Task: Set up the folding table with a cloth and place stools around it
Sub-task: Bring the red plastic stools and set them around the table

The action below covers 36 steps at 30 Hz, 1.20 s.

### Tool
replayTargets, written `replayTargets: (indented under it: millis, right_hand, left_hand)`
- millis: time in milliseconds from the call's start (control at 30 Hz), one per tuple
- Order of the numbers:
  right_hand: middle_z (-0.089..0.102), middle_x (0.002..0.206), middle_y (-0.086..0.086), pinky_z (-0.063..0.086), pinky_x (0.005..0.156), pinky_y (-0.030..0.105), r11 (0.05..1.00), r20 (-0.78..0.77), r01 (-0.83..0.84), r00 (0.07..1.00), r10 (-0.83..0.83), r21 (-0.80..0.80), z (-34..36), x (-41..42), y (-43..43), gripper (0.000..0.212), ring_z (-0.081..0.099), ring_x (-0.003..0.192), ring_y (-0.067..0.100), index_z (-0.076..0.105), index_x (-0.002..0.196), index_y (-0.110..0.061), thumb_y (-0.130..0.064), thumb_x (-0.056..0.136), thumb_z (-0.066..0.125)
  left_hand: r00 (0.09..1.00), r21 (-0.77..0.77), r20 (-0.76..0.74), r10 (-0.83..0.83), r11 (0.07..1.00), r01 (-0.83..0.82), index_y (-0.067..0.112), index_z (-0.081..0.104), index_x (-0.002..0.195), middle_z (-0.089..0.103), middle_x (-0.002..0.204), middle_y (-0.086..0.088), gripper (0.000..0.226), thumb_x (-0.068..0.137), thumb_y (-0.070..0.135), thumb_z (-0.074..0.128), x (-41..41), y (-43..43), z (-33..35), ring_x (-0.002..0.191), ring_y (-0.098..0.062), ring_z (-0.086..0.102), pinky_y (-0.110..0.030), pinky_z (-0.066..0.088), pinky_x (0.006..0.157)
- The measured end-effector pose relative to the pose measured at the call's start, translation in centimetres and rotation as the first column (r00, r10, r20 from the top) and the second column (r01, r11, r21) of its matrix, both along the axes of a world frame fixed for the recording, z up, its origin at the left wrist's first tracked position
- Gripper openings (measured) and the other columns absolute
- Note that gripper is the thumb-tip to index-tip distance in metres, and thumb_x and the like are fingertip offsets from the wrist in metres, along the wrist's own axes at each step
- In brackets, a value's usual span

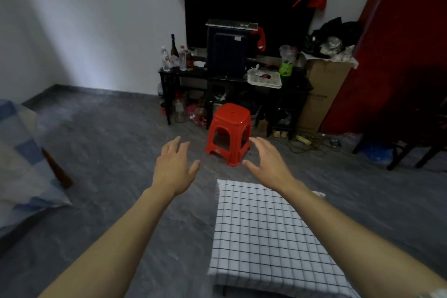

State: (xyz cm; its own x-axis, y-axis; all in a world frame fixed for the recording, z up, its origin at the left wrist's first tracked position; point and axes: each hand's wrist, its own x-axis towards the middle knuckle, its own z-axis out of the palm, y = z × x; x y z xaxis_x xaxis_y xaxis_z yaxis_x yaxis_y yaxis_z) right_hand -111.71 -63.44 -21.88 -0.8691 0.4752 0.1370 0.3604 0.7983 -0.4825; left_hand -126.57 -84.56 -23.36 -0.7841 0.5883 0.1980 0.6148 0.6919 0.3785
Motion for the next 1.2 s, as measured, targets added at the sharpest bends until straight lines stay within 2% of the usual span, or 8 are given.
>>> replayTargets:
  millis: [267, 533, 700, 833, 1033, 1200]
  right_hand:
    - [0.029, 0.158, 0.005, 0.024, 0.120, 0.041, 0.997, 0.007, -0.071, 0.997, 0.070, 0.035, 1.0, -9.9, -7.3, 0.074, 0.023, 0.147, 0.020, 0.030, 0.152, -0.020, -0.041, 0.091, 0.064]
    - [0.037, 0.152, 0.004, 0.027, 0.114, 0.036, 0.995, -0.017, -0.080, 0.997, 0.081, 0.057, -0.4, -18.5, -7.8, 0.070, 0.032, 0.141, 0.022, 0.034, 0.149, -0.018, -0.040, 0.090, 0.065]
    - [0.030, 0.157, 0.006, 0.029, 0.117, 0.044, 0.999, -0.020, -0.047, 0.999, 0.047, 0.019, -2.7, -24.5, -5.7, 0.074, 0.026, 0.145, 0.022, 0.030, 0.152, -0.019, -0.042, 0.091, 0.064]
    - [0.029, 0.158, 0.008, 0.026, 0.119, 0.043, 1.000, -0.056, 0.012, 0.998, -0.014, -0.027, -3.4, -30.8, -1.6, 0.074, 0.023, 0.147, 0.022, 0.030, 0.152, -0.018, -0.041, 0.091, 0.065]
    - [0.027, 0.159, 0.008, 0.027, 0.117, 0.048, 0.994, -0.018, 0.102, 0.994, -0.103, -0.049, -3.0, -38.4, 5.1, 0.075, 0.021, 0.148, 0.023, 0.028, 0.153, -0.019, -0.042, 0.090, 0.064]
    - [0.029, 0.158, 0.008, 0.026, 0.119, 0.043, 0.984, -0.026, 0.175, 0.984, -0.176, -0.023, -2.0, -43.2, 9.7, 0.076, 0.022, 0.147, 0.022, 0.029, 0.152, -0.019, -0.041, 0.089, 0.065]
  left_hand:
    - [0.999, -0.003, 0.023, 0.044, 0.999, -0.044, 0.017, 0.035, 0.146, 0.024, 0.158, -0.011, 0.065, 0.093, 0.051, 0.051, -8.8, -7.9, -0.1, 0.143, -0.030, 0.020, -0.046, 0.032, 0.111]
    - [0.997, -0.040, 0.067, 0.027, 0.999, -0.024, 0.017, 0.034, 0.148, 0.023, 0.158, -0.010, 0.066, 0.093, 0.050, 0.051, -16.3, -8.5, -1.4, 0.144, -0.028, 0.018, -0.046, 0.030, 0.114]
    - [0.998, -0.116, 0.051, -0.024, 0.993, 0.030, 0.019, 0.032, 0.148, 0.021, 0.159, -0.007, 0.066, 0.093, 0.051, 0.051, -22.8, -5.6, -1.9, 0.145, -0.027, 0.017, -0.047, 0.031, 0.113]
    - [0.997, -0.167, 0.027, -0.071, 0.983, 0.075, 0.018, 0.032, 0.148, 0.022, 0.159, -0.008, 0.066, 0.093, 0.052, 0.050, -30.3, -1.1, -1.5, 0.144, -0.027, 0.018, -0.046, 0.032, 0.112]
    - [0.989, -0.221, 0.018, -0.145, 0.964, 0.146, 0.016, 0.030, 0.149, 0.021, 0.159, -0.008, 0.067, 0.095, 0.050, 0.049, -39.5, 5.9, -0.5, 0.145, -0.027, 0.018, -0.045, 0.031, 0.114]
    - [0.977, -0.215, 0.029, -0.212, 0.953, 0.213, 0.016, 0.029, 0.149, 0.021, 0.159, -0.007, 0.067, 0.095, 0.051, 0.048, -46.2, 11.0, -0.5, 0.144, -0.026, 0.018, -0.045, 0.033, 0.113]
